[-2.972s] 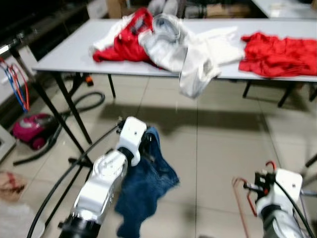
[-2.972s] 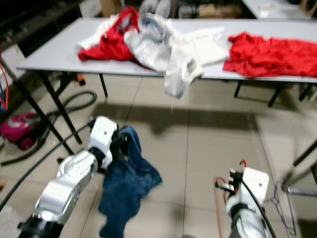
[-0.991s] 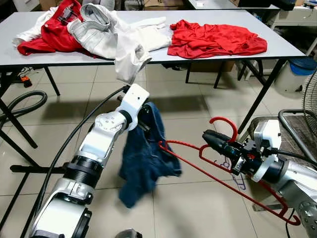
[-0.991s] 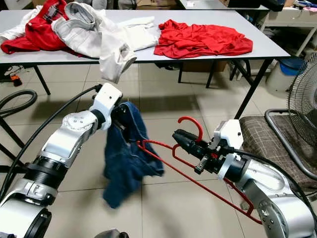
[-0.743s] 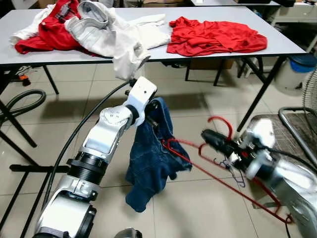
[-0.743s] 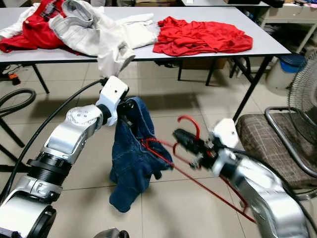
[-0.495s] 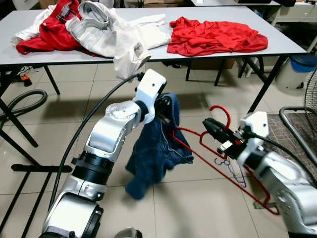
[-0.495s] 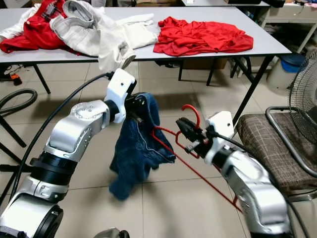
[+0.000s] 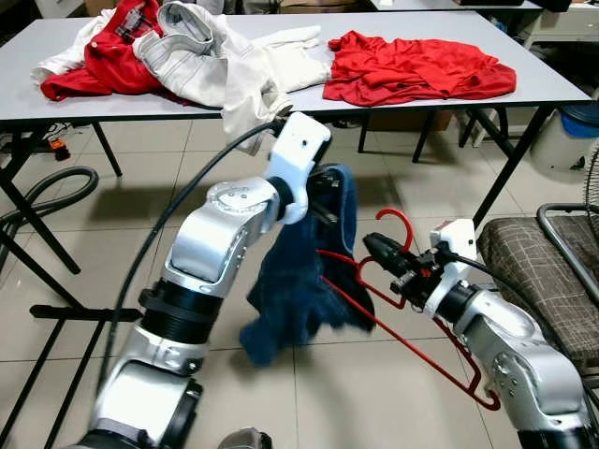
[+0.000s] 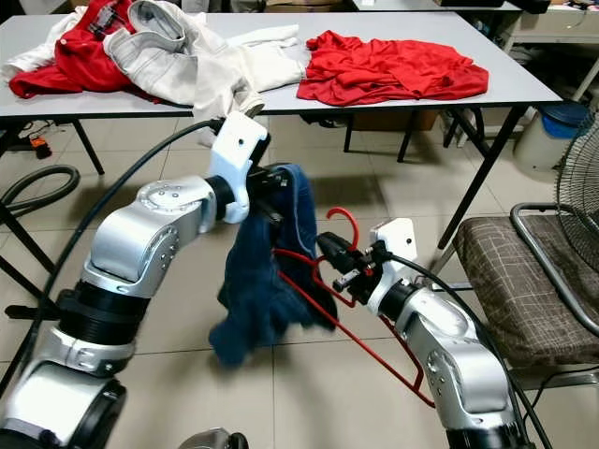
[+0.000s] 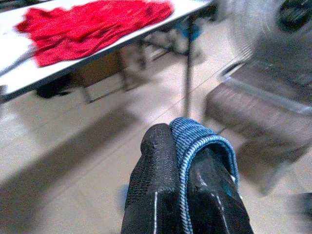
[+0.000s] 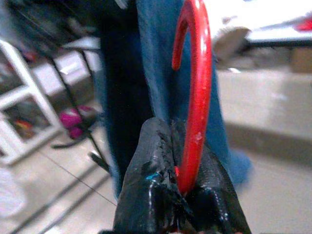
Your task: Hang hanger
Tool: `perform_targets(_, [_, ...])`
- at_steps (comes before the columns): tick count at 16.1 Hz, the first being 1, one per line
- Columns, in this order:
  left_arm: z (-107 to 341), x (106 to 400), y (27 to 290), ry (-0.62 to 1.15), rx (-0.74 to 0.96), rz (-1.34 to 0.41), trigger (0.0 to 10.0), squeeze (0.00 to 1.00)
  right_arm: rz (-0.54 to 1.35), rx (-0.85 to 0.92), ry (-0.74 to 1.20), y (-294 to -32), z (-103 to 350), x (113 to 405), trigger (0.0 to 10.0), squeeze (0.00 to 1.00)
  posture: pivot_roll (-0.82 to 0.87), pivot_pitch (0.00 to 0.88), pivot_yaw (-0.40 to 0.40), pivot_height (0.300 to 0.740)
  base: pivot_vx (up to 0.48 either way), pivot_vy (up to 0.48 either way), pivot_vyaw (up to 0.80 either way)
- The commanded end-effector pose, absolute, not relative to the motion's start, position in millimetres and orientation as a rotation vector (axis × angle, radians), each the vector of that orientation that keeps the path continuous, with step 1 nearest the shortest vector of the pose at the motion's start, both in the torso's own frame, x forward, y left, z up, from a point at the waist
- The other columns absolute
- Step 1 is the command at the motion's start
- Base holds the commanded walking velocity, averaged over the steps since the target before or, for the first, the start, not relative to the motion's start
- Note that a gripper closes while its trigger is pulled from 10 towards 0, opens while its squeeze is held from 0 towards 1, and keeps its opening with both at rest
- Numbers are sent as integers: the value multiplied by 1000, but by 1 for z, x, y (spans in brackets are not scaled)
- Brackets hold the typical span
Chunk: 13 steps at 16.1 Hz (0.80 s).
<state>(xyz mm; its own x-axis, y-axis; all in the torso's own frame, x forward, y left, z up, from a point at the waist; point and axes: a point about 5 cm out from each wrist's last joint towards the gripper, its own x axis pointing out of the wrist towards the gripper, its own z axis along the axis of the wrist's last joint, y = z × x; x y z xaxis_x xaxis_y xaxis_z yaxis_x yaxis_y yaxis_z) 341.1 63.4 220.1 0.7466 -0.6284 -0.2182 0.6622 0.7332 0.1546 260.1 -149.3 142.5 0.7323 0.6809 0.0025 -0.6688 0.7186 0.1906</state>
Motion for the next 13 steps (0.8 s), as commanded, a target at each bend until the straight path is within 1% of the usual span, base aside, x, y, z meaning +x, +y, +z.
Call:
perform_targets(1, [228, 344, 60, 112, 284, -701, 10000, 0, 796, 191, 16, -147, 155, 255, 10000, 0, -11, 38, 41, 740, 0, 0, 0])
perform_targets(2, [228, 345, 60, 115, 280, -699, 10000, 0, 790, 192, 3, -147, 157, 255, 10000, 0, -11, 38, 41, 740, 0, 0, 0])
perform_targets(3, [229, 344, 59, 114, 270, -708, 10000, 0, 731, 176, -23, -150, 161, 259, 10000, 0, -13, 36, 42, 740, 0, 0, 0])
perform_targets(4, [232, 342, 57, 109, 264, -720, 10000, 0, 625, 163, -40, -156, 162, 267, 10000, 0, -13, 36, 42, 740, 0, 0, 0])
perform_targets(5, [234, 340, 55, 107, 262, -736, 10000, 0, 522, 194, -64, -163, 164, 274, 10000, 0, -17, 26, 47, 740, 0, 0, 0])
perform_targets(9, [234, 339, 54, 103, 285, -746, 10000, 0, 506, 207, -88, -161, 169, 272, 10000, 0, -21, 21, 48, 740, 0, 0, 0])
perform_targets(11, [233, 338, 52, 104, 295, -755, 10000, 0, 458, 209, -98, -165, 170, 275, 10000, 0, -22, 17, 49, 740, 0, 0, 0])
perform_targets(12, [234, 337, 51, 100, 293, -753, 10000, 0, 411, 213, -66, -169, 166, 279, 10000, 0, -26, 16, 51, 740, 0, 0, 0])
perform_targets(13, [242, 338, 51, 81, 261, -747, 10000, 0, 286, 184, 66, -181, 145, 286, 10000, 0, -24, 20, 52, 740, 0, 0, 0])
